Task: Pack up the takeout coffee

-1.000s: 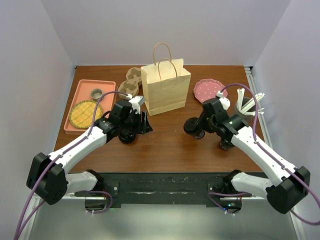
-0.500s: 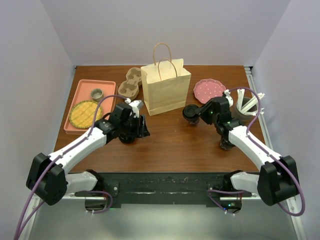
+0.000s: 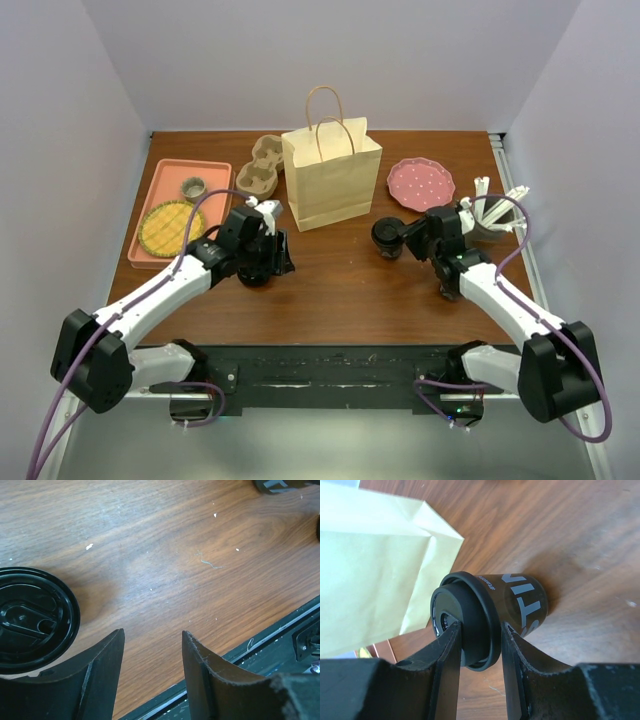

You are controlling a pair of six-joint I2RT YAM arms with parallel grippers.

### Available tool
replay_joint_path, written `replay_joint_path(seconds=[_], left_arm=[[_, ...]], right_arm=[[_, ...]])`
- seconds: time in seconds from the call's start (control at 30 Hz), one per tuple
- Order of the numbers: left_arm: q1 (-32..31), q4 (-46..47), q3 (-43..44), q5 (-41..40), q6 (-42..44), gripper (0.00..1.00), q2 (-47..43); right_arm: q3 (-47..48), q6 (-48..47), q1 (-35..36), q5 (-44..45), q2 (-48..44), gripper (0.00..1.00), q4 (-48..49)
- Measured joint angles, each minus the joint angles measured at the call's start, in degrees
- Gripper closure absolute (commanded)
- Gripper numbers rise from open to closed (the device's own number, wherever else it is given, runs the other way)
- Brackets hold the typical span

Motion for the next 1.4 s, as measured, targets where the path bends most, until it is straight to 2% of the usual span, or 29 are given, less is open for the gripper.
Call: replay_joint_path(seconds=[0.2, 0.3, 0.37, 0.47, 0.6, 0.7, 0.8, 0.93, 1.13, 1.23, 1.4], left_arm=[[0.00, -0.85, 1.79, -1.62, 0.63, 0.43, 0.04], [0.00, -1.79, 2.64, -2.82, 0.68, 0.41, 0.11], [0.00, -2.78, 3.67, -4.31, 0.61, 0.38, 0.22], [-0.02, -6.05, 7.41, -7.72, -0.63, 0.27, 0.90], [0.00, -10.80, 14.53, -12.72, -3.67, 0.24, 1.09], [0.07, -13.84, 21.49, -15.56, -5.86, 0.28, 1.62], [0.13, -16.90, 32.81, -18.99, -7.54, 0.32, 5.44], [0.79, -17.51, 49.90, -23.41, -9.35, 0.38, 14.73], [1.36, -19.74, 69.72, -28.55, -9.40, 0.43, 30.93], [1.44, -21.31, 73.94, -30.49, -9.25, 0.44, 37.22], [1.46, -24.76, 73.94, -34.34, -9.20, 0.50, 42.12]], right_arm=[[-0.81, 2.25, -0.07, 1.81, -1.79, 0.56, -1.79], [-0.20, 1.92, -0.09, 2.08, -1.73, 0.45, -3.63], [1.38, 1.33, -0.09, 2.10, -1.66, 0.44, -6.60], [4.85, 0.17, -0.09, 2.14, -1.86, 0.42, -10.56], [10.05, -1.60, -0.09, 2.32, -2.97, 0.43, -16.59], [15.04, -4.02, -0.09, 1.75, -2.69, 0.44, -21.31], [21.92, -9.03, -0.11, -1.14, -0.17, 0.45, -26.12], [28.92, -17.05, 0.61, -4.17, 2.84, 0.45, -31.76], [30.67, -26.08, 1.14, -7.93, -2.47, 0.44, -39.47], [32.41, -28.76, 1.14, -9.27, -4.33, 0.44, -41.99], [35.34, -32.59, 1.14, -11.23, -4.24, 0.44, -44.83]])
